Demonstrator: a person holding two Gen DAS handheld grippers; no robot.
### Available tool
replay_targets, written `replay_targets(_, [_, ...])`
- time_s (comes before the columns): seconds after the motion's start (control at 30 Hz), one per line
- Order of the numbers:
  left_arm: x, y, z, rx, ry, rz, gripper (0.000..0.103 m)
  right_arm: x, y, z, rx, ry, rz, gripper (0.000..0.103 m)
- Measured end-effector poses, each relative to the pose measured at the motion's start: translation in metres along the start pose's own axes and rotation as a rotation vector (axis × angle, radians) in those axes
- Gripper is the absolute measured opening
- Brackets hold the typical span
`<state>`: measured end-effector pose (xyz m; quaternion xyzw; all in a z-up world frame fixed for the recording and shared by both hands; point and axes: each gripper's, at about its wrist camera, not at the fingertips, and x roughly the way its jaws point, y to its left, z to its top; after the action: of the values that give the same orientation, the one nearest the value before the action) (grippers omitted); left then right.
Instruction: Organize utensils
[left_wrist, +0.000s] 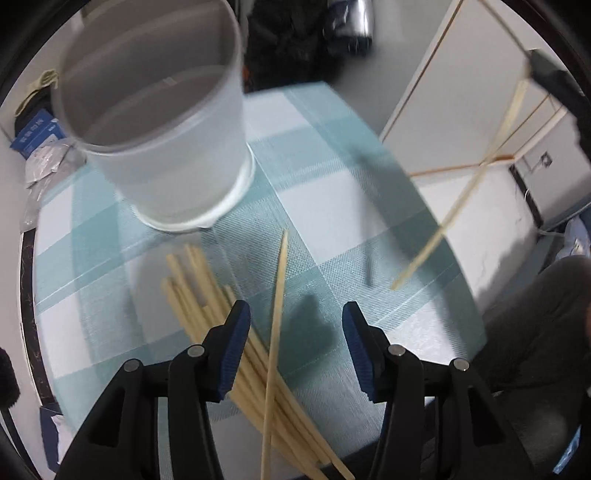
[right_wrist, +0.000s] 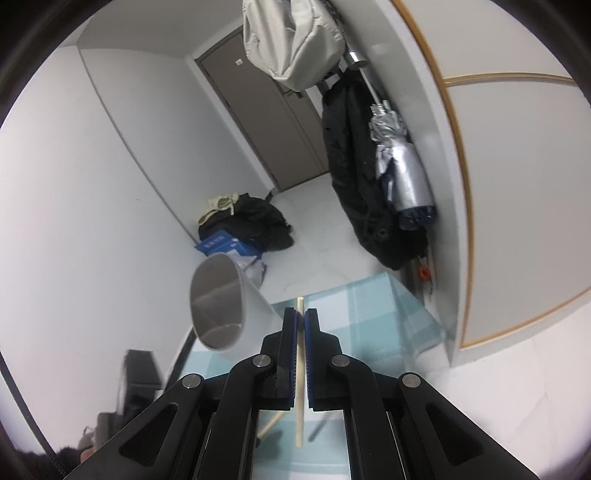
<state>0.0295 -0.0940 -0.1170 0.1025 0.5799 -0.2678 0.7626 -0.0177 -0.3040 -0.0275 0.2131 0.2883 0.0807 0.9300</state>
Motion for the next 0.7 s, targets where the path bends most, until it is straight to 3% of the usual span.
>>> replay_targets(0.37, [0.027,0.002,0.01,0.004,0.07,0.064,0.045,-0.011,-0.021,-0.003,0.035,-0.02,0.001,0.003])
replay_targets(0.43, [0.026,-0.001,0.012,0.021,0.077,0.08,0.036,-0.014,-0.021,-0.004,0.035,-0.023,0.004,0.003])
replay_targets(0.5, [0.022,-0.002,0.014,0.013,0.076,0.079,0.014,-0.014,-0.022,-0.005,0.04,-0.023,0.009,0.003])
replay_targets(0.57, [0.022,-0.008,0.018,0.009,0.082,0.082,0.002,-0.015,-0.023,-0.007,0.043,-0.022,0.009,0.003])
replay_targets(0.7, [0.021,-0.015,0.026,0.024,0.061,0.115,0.001,-0.013,-0.023,-0.01,0.045,-0.011,0.013,0.003])
